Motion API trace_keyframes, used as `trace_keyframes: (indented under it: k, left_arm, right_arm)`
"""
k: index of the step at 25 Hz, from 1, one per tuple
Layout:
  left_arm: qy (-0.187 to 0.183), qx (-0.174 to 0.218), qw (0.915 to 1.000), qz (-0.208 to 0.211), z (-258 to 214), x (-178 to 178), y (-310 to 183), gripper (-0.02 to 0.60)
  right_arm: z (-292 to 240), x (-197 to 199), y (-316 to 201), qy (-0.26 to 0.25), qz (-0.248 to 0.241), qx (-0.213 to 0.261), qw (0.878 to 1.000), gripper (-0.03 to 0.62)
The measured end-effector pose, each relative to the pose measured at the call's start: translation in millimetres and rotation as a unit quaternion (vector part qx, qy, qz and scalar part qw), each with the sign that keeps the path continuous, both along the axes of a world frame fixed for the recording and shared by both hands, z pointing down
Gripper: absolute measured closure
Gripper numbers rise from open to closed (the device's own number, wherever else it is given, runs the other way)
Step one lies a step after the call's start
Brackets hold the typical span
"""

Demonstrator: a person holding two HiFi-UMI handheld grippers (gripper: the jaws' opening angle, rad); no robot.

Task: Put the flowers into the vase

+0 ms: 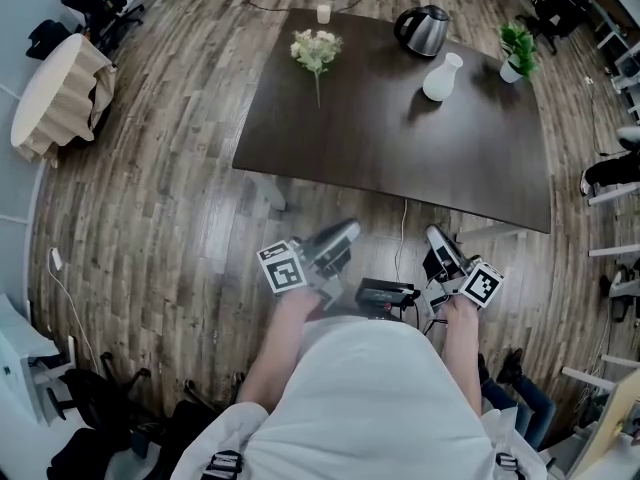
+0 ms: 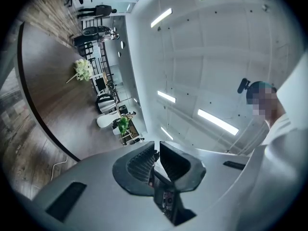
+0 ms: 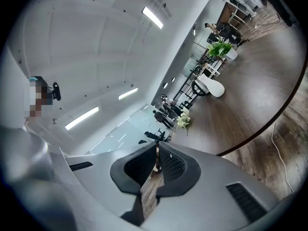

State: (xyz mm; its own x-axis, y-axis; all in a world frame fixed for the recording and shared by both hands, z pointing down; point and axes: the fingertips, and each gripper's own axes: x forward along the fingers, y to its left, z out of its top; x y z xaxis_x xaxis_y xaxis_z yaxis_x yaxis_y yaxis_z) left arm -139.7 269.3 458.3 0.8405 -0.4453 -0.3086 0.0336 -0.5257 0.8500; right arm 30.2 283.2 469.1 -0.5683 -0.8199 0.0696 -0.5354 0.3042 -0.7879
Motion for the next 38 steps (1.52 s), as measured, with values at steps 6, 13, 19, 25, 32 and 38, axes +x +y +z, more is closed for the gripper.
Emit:
trace_keyframes:
  k: [6,13,19,25,32,38]
  left_arm:
    - [0.008,0.002,0.9999,-0.007,3.5,-31.8,-12.2,0.543]
    - [0.013,0.000,0.9999,-0.005,5.7,-50.2,-23.9,0.543]
    - [0.013,-0.006,0.9999,-0.007,7.6,-54.2,-34.5,0.543]
    - [0.001,-0.015,0.9998,-0.014,17.0,-49.7,-58.8,0.543]
    - [-0.025,-0.022,0.9991,-0.028,18.5,-38.6,-109.5,0.543]
    - [-0.052,-0.025,0.9975,-0.041,16.7,-15.4,-155.9,0.543]
  right_arm:
    - [2.3,-23.9,-10.5,0.005,0.006,-0.001,1.000,0.568]
    - [-1.0,-44.6,-17.0,0.012,0.006,0.002,1.000,0.568]
    - [5.3,-43.4,-24.6,0.014,0.012,-0.010,1.000,0.566]
    - [17.3,-39.1,-56.5,0.003,0.002,-0.014,1.000,0.566]
    - [18.6,-43.8,-123.4,-0.016,-0.037,-0.006,0.999,0.566]
    - [14.7,-34.6,-175.2,-0.015,-0.075,-0.004,0.997,0.566]
